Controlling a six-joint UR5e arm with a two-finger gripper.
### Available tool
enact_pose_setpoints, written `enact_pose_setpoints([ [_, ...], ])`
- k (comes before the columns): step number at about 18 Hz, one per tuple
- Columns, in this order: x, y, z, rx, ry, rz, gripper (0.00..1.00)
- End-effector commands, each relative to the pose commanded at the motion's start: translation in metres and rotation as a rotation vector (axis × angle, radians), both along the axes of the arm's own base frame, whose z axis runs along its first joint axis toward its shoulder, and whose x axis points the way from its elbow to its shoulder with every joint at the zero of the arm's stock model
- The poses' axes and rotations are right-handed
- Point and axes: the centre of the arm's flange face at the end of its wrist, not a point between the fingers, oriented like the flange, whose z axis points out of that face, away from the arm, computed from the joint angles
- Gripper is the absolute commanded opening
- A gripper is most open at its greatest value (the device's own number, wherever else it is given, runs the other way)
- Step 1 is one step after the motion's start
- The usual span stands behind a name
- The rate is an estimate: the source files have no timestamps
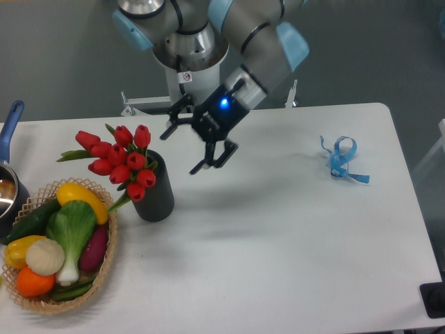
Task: Pick up the flowers from the vase
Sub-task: 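Lower the gripper around the tulip stems and close it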
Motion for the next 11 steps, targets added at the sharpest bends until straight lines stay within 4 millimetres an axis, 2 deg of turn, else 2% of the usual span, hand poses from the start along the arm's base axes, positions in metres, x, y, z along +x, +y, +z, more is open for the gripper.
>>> enact_pose_setpoints([
  [3,0.013,0.011,0.005,0.014,0.003,-0.031,1.0],
  [6,0.015,0.014,0.009,0.057,-0.021,-0.026,1.0],
  [9,0.023,0.02,0.008,0.059,-0.022,-0.047,1.0],
  [11,0.022,0.023,0.0,0.053,-0.033,-0.051,1.0],
])
